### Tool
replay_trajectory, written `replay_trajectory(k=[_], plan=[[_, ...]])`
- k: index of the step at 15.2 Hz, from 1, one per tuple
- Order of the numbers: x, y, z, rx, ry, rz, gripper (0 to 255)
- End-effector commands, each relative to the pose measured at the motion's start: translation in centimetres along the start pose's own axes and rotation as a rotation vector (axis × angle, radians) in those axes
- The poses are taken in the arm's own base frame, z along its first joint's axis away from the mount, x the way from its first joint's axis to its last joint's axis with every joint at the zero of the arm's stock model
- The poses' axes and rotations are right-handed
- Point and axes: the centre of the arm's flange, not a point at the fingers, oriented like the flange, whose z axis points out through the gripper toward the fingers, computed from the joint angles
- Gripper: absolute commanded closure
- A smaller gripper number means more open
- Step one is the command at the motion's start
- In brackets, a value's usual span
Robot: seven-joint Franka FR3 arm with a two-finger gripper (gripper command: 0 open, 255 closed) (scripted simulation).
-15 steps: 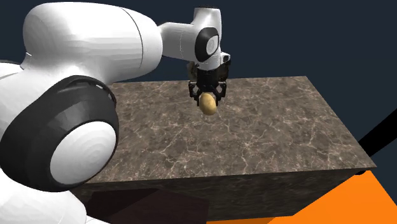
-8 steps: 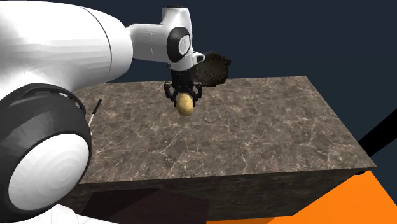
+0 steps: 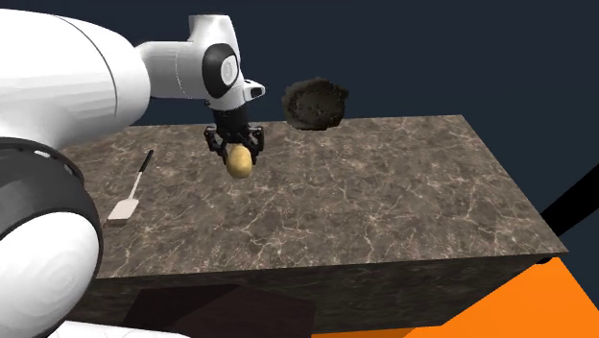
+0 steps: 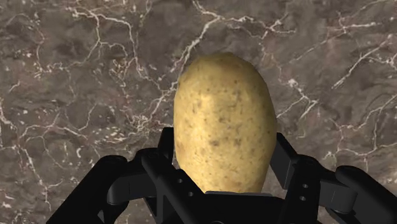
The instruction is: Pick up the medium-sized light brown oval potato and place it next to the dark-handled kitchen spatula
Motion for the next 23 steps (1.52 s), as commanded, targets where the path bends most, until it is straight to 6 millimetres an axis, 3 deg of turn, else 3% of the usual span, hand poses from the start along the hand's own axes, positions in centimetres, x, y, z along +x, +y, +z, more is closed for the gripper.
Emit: replay_trajectory(k=[1, 23], plan=[[-0.5, -2.8, -0.1, 0.000, 0.000, 0.002, 255], [-4.3, -31.6, -0.8, 0.000, 0.000, 0.002, 255]])
